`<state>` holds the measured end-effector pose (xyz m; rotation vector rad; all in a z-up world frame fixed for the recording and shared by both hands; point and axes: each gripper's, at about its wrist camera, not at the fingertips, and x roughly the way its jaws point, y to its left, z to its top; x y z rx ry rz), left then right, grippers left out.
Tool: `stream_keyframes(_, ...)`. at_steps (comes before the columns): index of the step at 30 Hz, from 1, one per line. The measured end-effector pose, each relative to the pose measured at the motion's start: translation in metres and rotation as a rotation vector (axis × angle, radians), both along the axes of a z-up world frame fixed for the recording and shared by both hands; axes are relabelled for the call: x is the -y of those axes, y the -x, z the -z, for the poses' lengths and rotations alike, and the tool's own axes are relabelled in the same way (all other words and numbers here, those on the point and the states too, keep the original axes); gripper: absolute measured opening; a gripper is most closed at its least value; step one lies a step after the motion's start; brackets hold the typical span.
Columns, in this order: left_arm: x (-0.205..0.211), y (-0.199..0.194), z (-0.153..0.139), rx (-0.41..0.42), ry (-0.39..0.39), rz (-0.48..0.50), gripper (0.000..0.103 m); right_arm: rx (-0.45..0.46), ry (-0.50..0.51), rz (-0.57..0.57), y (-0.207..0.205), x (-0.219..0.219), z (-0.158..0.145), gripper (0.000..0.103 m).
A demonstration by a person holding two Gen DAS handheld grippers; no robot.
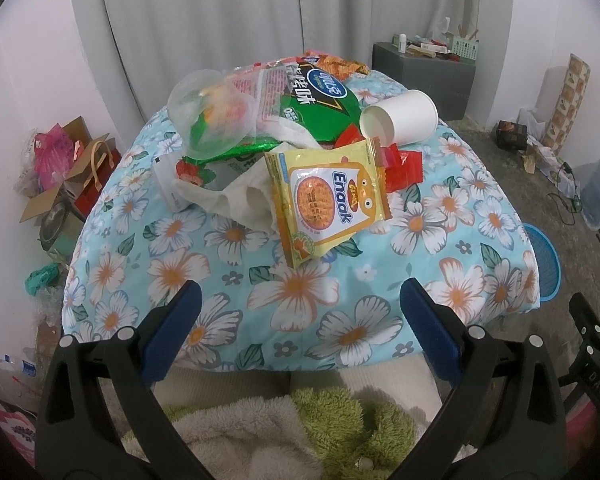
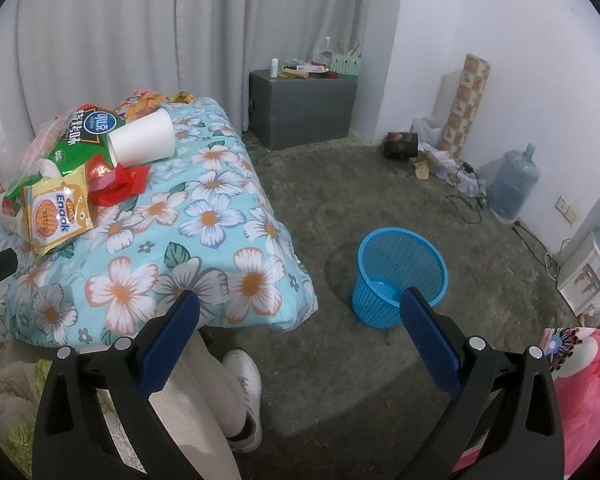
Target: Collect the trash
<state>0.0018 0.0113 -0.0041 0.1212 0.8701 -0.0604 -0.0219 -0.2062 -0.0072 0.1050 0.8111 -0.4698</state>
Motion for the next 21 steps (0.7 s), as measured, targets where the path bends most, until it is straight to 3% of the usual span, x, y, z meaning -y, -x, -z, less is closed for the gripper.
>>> stream_keyframes(21,-0.0021,0.001,0.0079,-0.022,-0.001,-0.005,0.095,-0.008,-0.016,0.01,-0.0023,0.0015,0.0057,0.098)
